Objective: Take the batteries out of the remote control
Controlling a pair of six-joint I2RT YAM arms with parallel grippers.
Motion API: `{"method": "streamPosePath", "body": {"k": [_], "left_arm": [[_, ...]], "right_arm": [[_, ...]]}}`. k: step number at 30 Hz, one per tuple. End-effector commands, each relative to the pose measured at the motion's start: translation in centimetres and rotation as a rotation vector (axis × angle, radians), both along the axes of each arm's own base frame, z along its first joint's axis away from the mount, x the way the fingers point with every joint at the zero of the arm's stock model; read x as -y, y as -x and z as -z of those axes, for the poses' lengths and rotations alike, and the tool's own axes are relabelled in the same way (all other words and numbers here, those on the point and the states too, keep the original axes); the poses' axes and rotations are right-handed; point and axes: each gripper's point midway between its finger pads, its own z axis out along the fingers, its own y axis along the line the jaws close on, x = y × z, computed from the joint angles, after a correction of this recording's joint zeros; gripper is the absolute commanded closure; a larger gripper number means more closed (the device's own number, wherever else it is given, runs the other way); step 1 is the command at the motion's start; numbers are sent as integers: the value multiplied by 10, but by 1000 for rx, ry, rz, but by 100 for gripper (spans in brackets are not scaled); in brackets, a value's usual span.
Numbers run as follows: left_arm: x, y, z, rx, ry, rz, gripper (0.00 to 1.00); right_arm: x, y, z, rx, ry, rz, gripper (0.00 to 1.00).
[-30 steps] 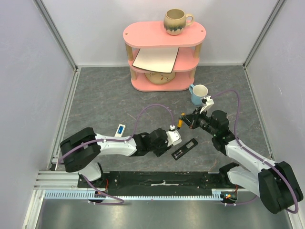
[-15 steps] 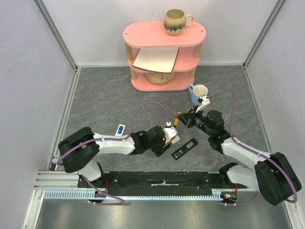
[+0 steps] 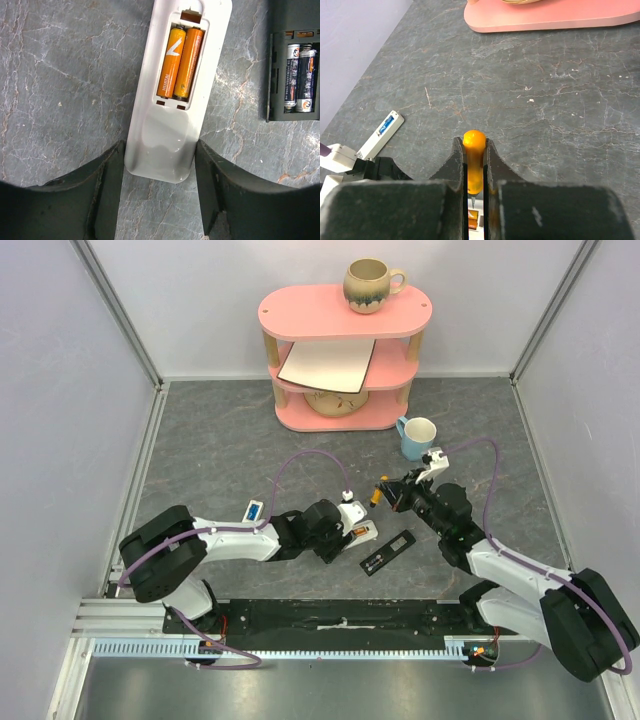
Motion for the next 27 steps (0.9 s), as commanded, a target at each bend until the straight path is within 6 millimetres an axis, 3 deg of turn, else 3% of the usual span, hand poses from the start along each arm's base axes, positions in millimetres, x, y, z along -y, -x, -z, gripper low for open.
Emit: {"method": "streamPosePath", "body": {"k": [1,13,27], "left_arm": [[4,1,-6,-15,40,-9,59],[5,1,-3,-28,32,-10,96],[5,1,-3,-32,30,-15,98]], "right_arm": [[0,-5,-14,68,-19,19,100],[-4,-4,-6,51,26,53,100],[-2,7,1,54,113,125,100]]}}
